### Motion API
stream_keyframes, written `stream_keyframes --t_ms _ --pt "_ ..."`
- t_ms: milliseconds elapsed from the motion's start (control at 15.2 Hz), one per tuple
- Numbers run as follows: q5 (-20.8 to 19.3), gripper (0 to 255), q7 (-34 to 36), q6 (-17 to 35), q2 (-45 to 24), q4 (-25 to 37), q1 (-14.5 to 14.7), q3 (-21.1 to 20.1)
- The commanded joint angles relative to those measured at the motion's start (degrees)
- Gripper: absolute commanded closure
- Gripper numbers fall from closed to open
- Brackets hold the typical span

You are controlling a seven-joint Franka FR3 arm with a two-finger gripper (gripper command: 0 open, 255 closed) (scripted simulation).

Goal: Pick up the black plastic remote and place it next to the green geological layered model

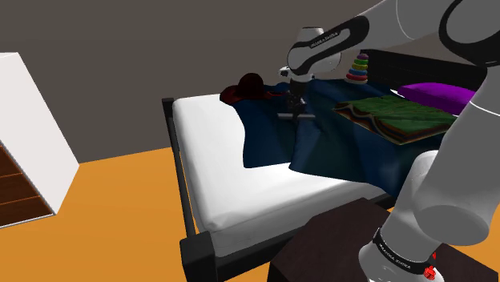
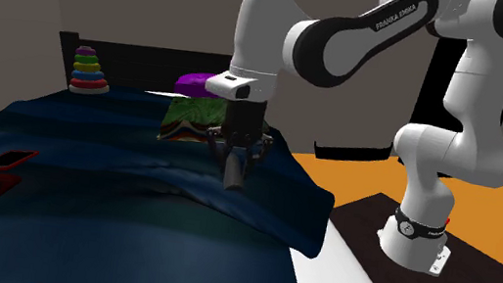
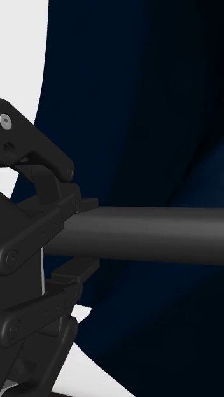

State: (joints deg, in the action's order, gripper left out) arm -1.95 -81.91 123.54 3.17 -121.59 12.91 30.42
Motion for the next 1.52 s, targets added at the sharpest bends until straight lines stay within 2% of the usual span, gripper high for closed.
stream_keyframes --t_ms 0,198,726,1122,1452 --pt "-0.2 255 0.1 -1.8 0.5 1.3 0.0 0.0" --pt "-0.5 255 0.3 -3.4 1.0 2.4 0.0 -0.1" --pt "2.3 255 -12.4 -3.9 -2.1 5.8 -5.2 6.1" --pt "7.1 255 -23.2 -5.3 -7.7 11.1 -9.9 10.3" --pt "12.7 255 -32.5 -7.5 -14.3 17.6 -15.4 12.5"
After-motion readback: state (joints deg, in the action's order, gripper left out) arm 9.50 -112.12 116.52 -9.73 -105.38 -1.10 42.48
